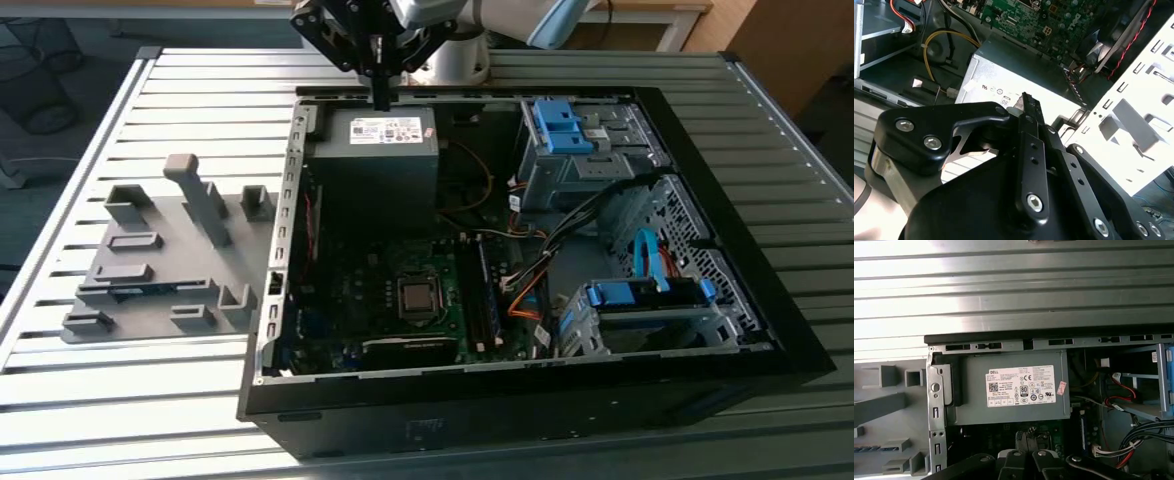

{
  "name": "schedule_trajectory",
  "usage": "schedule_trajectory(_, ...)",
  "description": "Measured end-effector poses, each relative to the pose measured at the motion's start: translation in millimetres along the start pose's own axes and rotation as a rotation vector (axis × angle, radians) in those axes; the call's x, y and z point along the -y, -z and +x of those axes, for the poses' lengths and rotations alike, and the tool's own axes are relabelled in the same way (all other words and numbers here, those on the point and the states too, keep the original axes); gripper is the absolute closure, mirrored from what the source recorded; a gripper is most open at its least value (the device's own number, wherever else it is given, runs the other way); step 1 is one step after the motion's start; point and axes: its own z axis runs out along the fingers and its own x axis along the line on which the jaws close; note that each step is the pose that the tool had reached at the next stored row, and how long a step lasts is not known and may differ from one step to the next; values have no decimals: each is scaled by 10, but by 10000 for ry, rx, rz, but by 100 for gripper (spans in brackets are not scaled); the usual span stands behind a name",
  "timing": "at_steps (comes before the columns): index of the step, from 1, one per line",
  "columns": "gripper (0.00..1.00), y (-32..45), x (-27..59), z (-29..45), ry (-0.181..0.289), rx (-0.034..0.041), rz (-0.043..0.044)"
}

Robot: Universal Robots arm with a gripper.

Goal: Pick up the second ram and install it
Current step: 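Reach for the second ram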

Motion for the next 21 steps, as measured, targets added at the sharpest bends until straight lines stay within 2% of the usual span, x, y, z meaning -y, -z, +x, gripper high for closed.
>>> schedule_trajectory(21,89,-1,4,45,0,0,1)
